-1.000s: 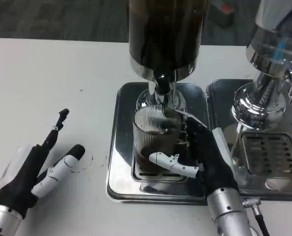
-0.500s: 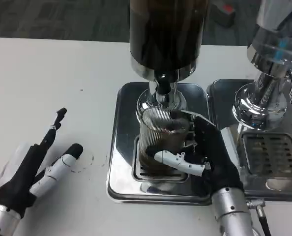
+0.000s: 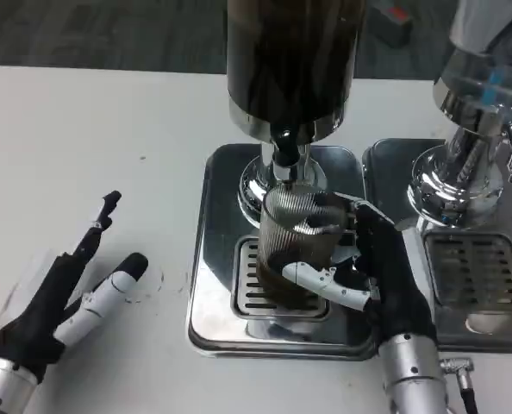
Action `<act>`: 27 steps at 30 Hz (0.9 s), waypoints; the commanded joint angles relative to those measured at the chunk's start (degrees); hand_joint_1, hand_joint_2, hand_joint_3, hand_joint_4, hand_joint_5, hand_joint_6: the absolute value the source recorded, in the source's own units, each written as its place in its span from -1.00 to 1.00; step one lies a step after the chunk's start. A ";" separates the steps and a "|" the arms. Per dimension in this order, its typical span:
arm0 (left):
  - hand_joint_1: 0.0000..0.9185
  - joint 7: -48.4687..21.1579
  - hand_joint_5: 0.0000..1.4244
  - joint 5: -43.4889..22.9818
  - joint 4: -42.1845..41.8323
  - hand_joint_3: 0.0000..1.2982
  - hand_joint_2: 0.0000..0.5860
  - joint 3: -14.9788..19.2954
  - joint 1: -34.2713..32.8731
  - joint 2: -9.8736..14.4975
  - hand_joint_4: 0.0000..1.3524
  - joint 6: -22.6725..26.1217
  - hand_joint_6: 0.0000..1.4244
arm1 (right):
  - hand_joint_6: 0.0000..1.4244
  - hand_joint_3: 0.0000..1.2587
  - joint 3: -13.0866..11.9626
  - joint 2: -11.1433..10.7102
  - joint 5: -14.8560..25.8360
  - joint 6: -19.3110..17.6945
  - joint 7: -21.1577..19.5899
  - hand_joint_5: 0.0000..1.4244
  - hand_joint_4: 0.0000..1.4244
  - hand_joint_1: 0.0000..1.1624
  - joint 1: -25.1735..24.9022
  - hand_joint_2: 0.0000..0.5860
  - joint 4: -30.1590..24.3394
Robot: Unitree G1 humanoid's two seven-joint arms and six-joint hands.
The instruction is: Grasp the cup under the faucet to collect the drink, then remove the cup.
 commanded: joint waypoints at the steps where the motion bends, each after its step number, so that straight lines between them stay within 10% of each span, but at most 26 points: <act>1: -1.00 -0.80 -0.95 0.14 0.15 -0.97 -0.47 -0.46 -0.72 0.22 -1.00 0.36 -1.00 | 0.40 -0.17 0.16 2.06 -0.39 -2.46 -1.57 0.05 -0.13 0.85 0.46 -0.35 -2.58; 27: -1.00 -0.91 -0.96 1.83 1.94 -0.99 -0.48 -2.71 -3.01 0.79 -1.00 -1.02 -1.00 | 0.50 -0.13 0.28 0.66 -5.10 -2.42 -3.97 0.11 -0.09 0.75 6.97 -0.34 -10.04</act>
